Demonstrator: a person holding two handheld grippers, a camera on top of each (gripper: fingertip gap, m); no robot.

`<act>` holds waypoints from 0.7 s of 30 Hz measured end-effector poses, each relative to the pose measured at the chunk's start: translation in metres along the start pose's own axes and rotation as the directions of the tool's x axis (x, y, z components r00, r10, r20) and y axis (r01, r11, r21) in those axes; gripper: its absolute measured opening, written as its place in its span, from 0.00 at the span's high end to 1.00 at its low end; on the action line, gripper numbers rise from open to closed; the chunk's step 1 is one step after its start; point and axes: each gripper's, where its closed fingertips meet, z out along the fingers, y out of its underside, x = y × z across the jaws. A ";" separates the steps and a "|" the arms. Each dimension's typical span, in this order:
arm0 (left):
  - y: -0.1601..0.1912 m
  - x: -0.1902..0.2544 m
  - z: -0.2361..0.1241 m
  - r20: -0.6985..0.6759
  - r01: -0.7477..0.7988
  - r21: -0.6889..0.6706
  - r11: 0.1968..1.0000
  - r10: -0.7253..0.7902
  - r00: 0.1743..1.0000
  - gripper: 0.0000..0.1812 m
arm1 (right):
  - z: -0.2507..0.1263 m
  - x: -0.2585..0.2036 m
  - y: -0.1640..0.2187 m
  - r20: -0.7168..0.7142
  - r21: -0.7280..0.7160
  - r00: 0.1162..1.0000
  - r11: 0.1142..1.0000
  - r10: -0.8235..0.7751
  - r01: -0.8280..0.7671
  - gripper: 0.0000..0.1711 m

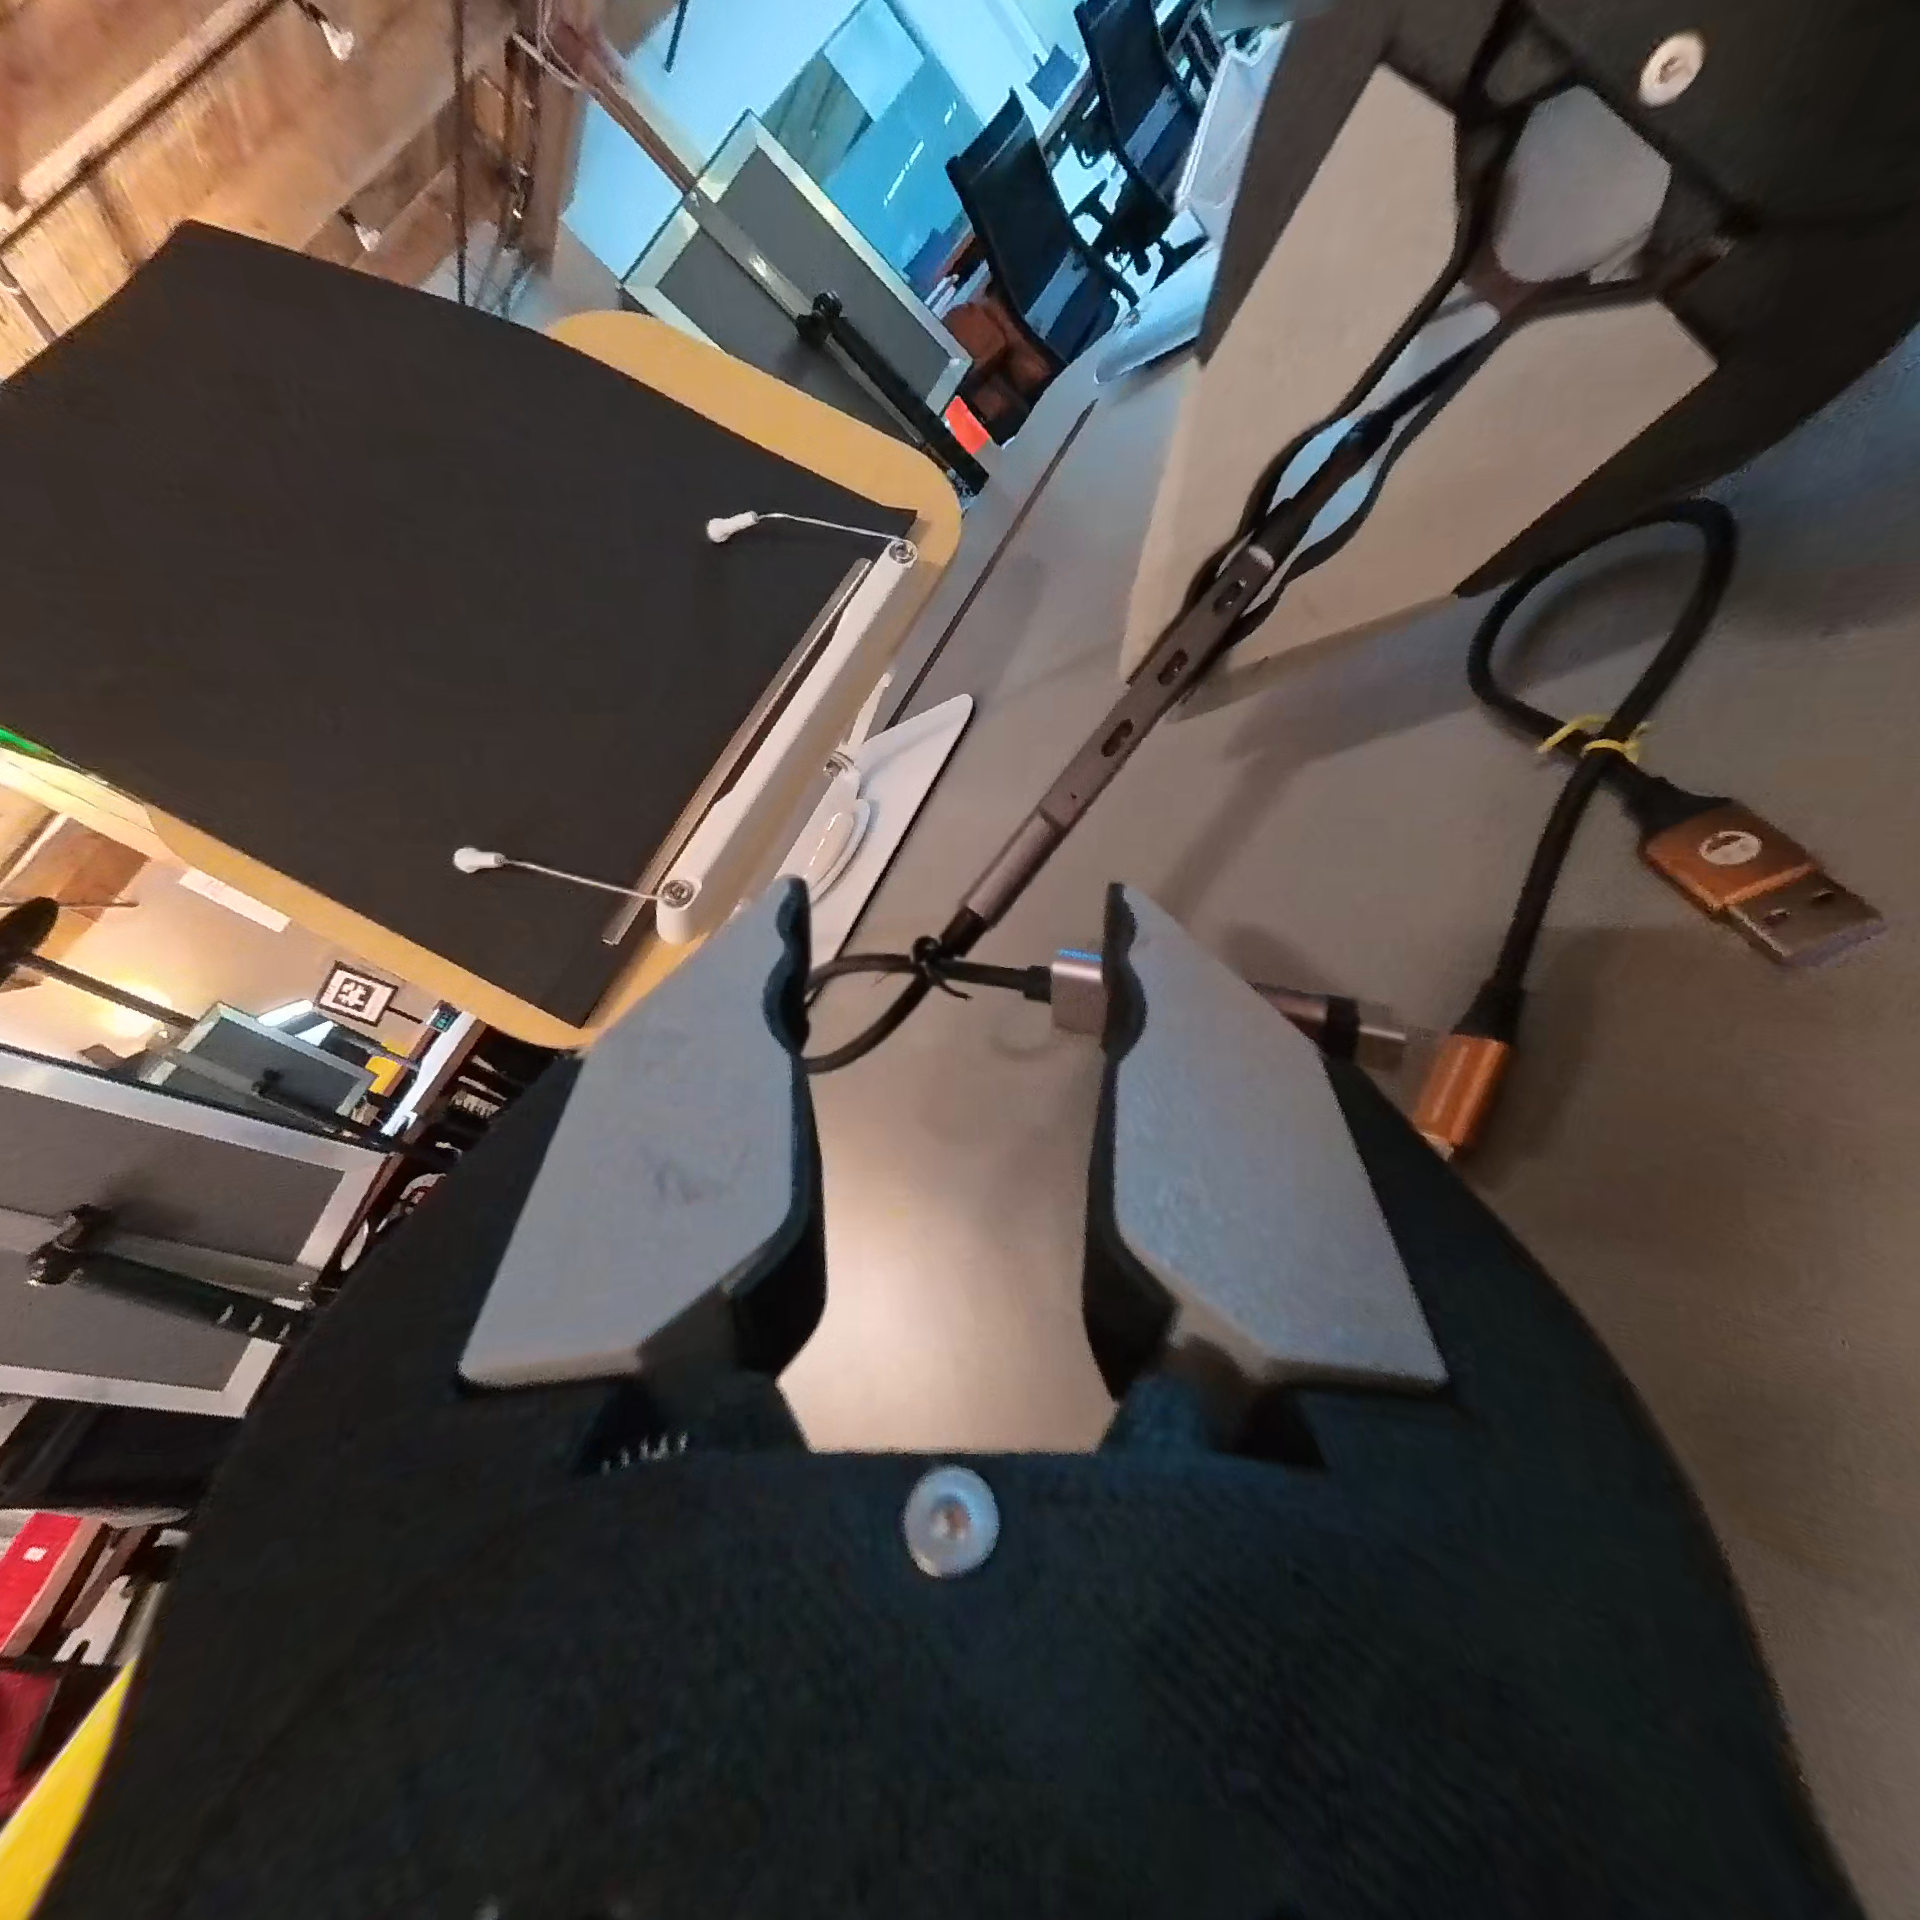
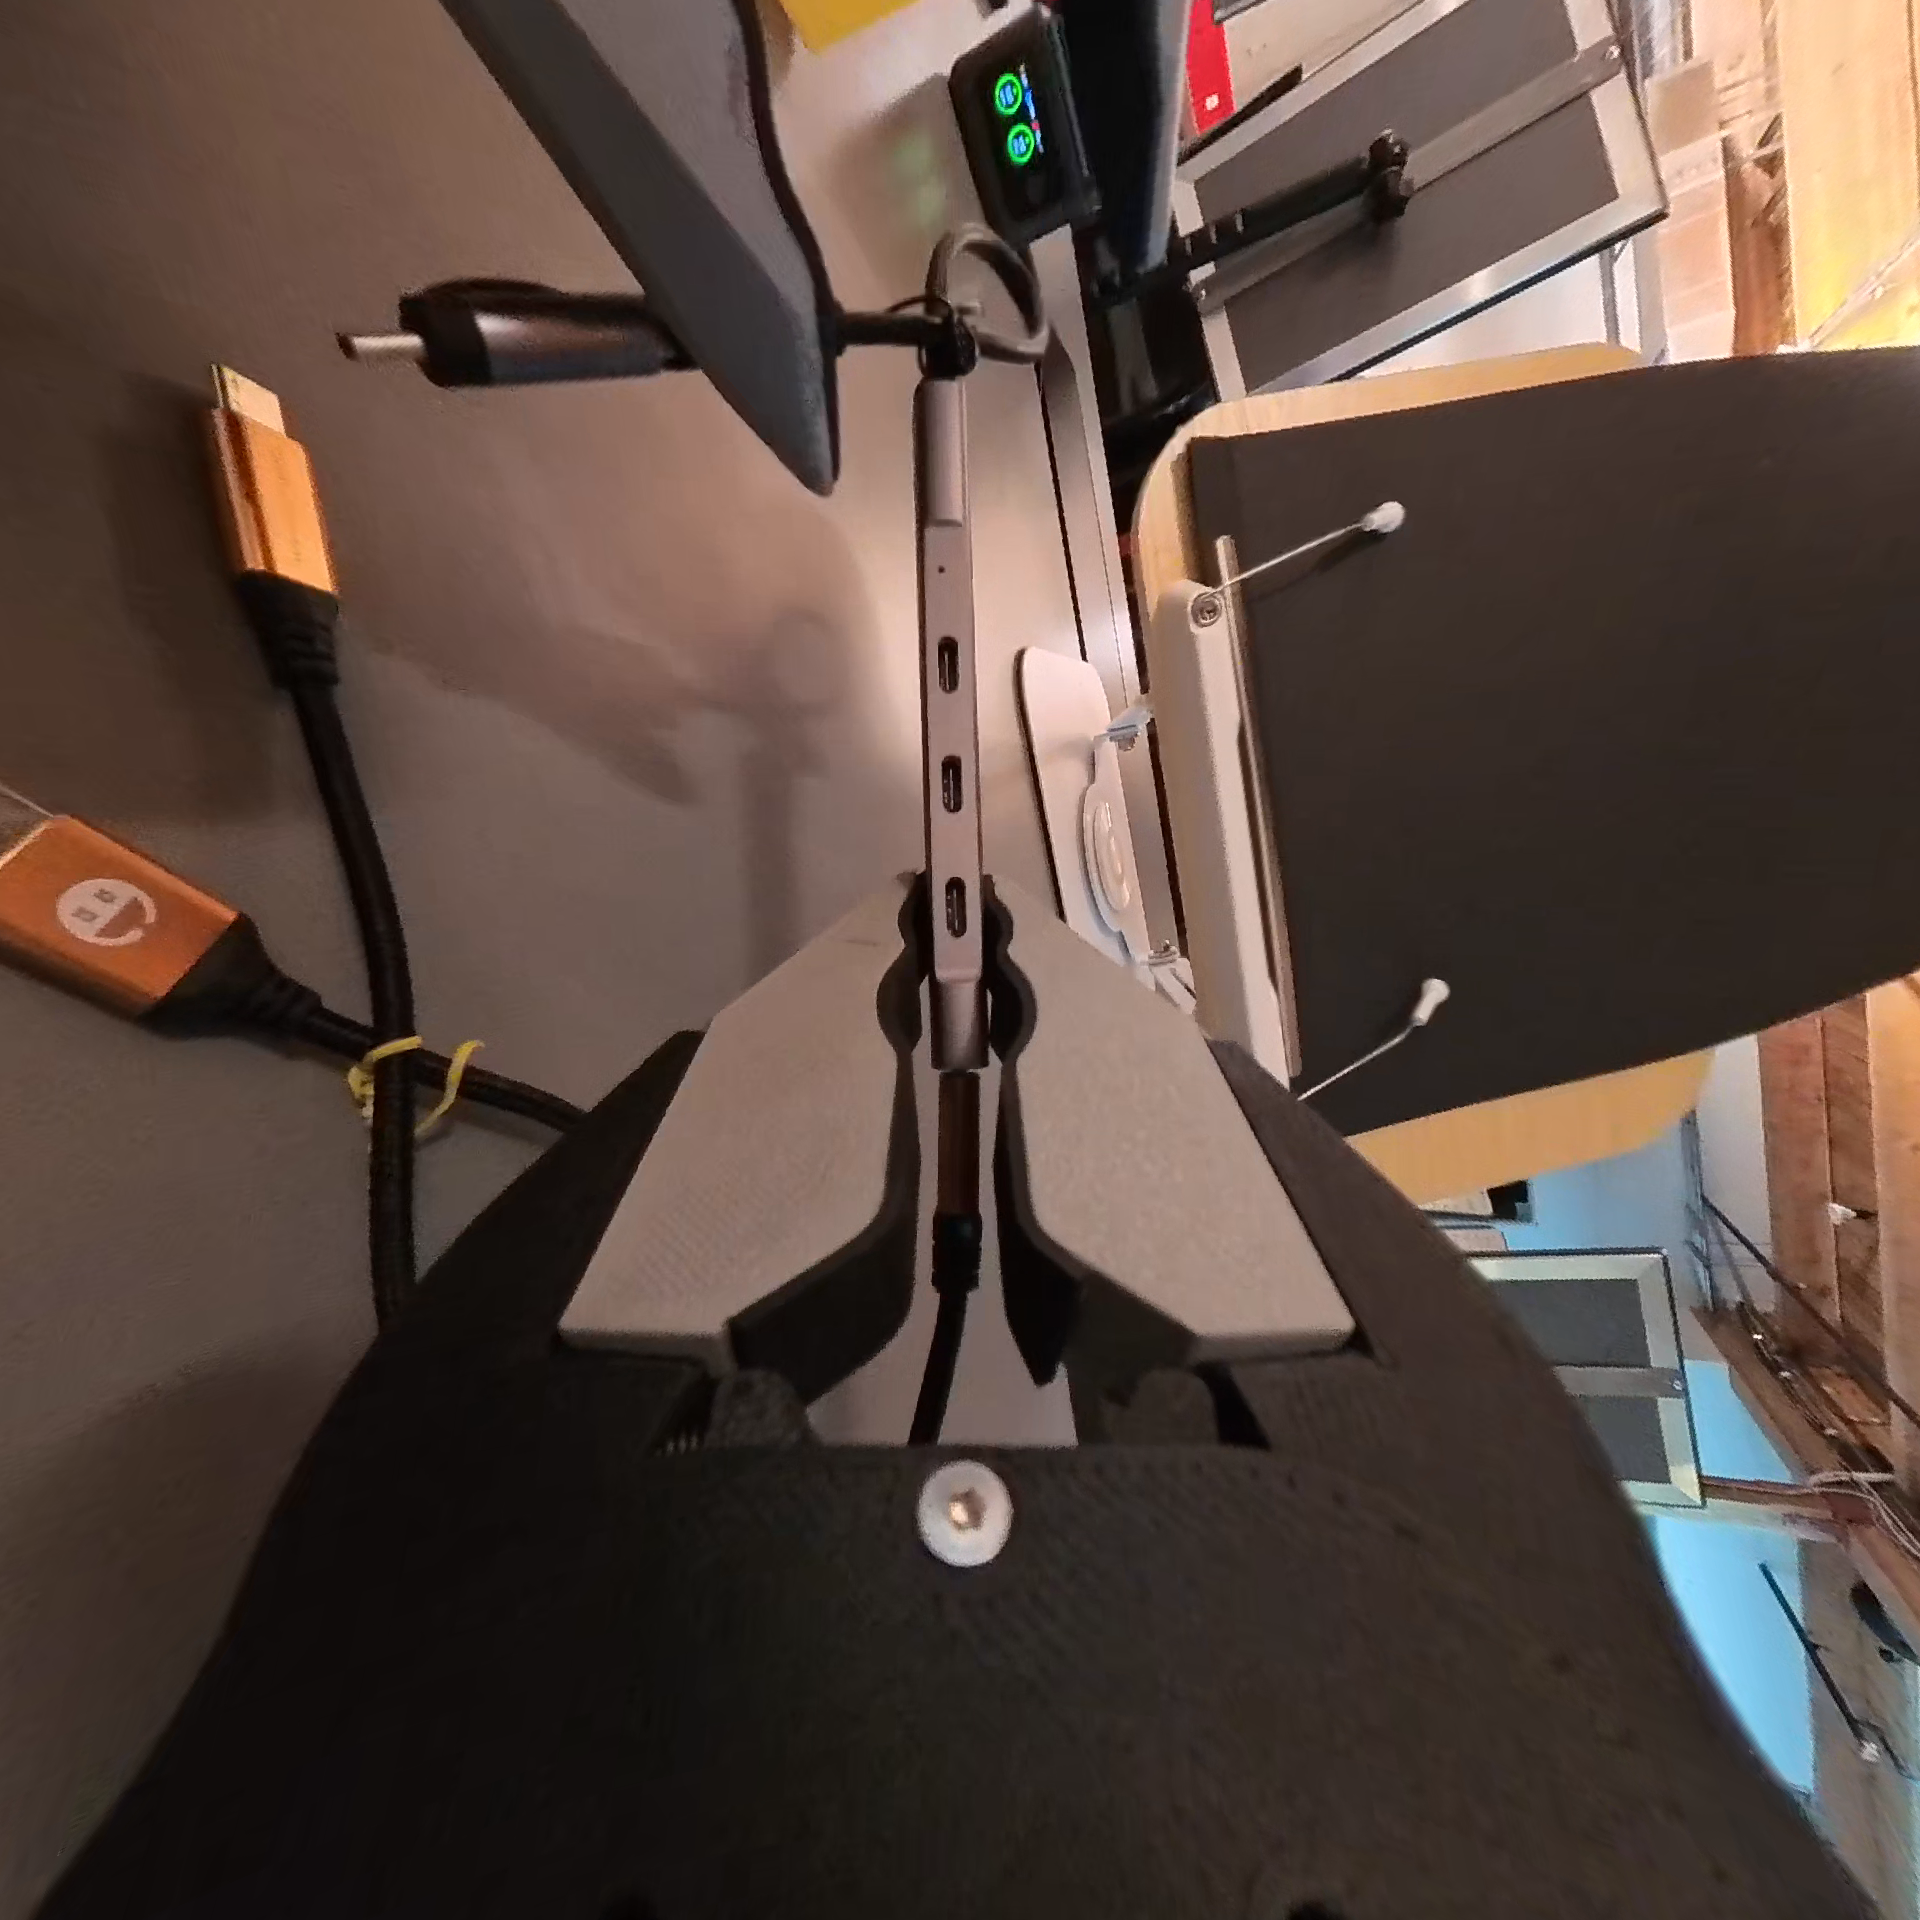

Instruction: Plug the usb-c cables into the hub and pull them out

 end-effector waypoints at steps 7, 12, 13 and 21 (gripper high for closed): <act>0.018 0.008 0.013 0.034 -0.174 -0.122 0.977 0.180 0.983 0.74 | -0.012 -0.006 -0.032 0.082 0.143 0.993 0.986 0.080 -0.092 0.97; -0.002 0.004 0.001 0.028 -0.229 -0.038 0.973 0.230 0.973 0.92 | -0.020 0.000 -0.033 0.093 0.245 0.992 0.963 0.091 -0.111 0.96; -0.005 0.004 -0.002 0.011 -0.224 -0.019 0.974 0.224 0.974 0.93 | -0.020 0.002 -0.034 0.087 0.263 0.992 0.958 0.093 -0.113 0.95; -0.011 0.027 -0.005 -0.072 -0.289 0.022 0.957 0.290 0.954 0.95 | -0.005 0.001 -0.011 0.077 0.136 0.990 0.982 0.121 -0.130 0.93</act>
